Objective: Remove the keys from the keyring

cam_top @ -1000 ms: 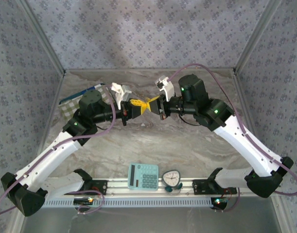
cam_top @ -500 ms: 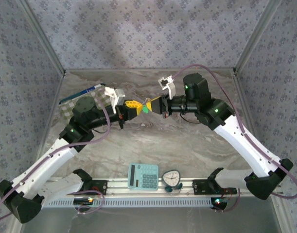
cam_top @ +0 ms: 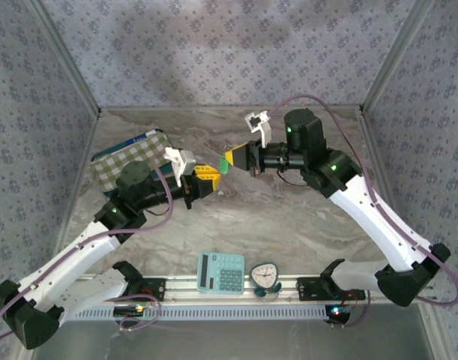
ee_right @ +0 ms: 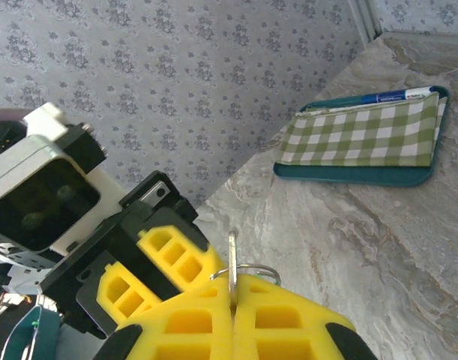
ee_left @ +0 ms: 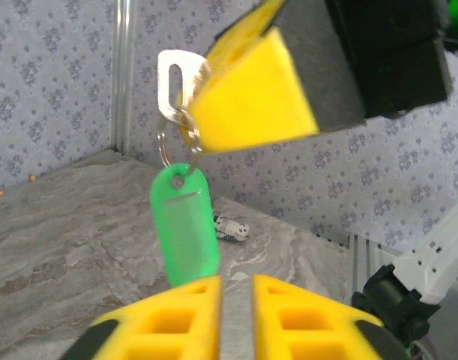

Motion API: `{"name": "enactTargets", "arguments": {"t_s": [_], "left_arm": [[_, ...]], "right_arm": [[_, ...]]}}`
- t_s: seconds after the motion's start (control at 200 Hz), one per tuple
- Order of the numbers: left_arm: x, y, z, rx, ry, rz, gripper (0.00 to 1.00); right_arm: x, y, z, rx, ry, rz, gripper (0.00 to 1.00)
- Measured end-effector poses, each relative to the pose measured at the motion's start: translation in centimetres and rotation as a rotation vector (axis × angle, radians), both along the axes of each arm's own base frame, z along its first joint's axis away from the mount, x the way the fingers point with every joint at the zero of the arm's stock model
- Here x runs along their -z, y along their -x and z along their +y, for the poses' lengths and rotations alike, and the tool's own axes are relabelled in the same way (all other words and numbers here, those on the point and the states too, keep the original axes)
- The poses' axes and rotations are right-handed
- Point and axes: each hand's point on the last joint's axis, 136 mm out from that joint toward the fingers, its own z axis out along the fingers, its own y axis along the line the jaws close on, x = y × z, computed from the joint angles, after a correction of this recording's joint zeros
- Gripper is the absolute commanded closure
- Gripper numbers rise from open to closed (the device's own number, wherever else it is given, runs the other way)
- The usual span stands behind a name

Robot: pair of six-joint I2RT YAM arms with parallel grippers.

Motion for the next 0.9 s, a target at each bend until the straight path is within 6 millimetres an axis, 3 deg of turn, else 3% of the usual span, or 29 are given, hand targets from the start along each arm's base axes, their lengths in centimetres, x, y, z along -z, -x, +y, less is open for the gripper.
{"name": "enactTargets", "arguments": {"t_s": [0.255, 0.355, 0.5, 0.63, 0.75, 0.9], "left_arm": [[-1.1, 0.0, 0.6, -0.029, 0.012, -0.044, 0.59], [-1.3, -0.1, 0.6, -0.036, 0.012, -0.057, 0.47], [-1.6, -0.3, 0.8, -0.053, 0.022, -0.092, 0.41], [-0.6, -0.4, 1.1, -0.081, 0.034, -0.173, 0.33], [0.4, -0.9, 1.0, -0.107, 0.018, -0.24, 0.3], [0.1, -1.8, 0.5, -0.126, 0.009, -0.319, 0.29]], "right_arm": [[0.2, 1.0, 0.6, -0.036, 0.015, -0.01, 1.0], [0.3, 1.1, 0.6, -0.038, 0.017, -0.012, 1.0], [0.2, 1.1, 0.6, -0.039, 0.016, -0.012, 1.0], [0.2, 1.2, 0.6, -0.043, 0.014, -0.011, 1.0], [0.1, 1.4, 0.7, -0.056, 0.008, -0.007, 1.0], [-0.2, 1.6, 0.9, -0.07, -0.006, -0.006, 1.0]]}}
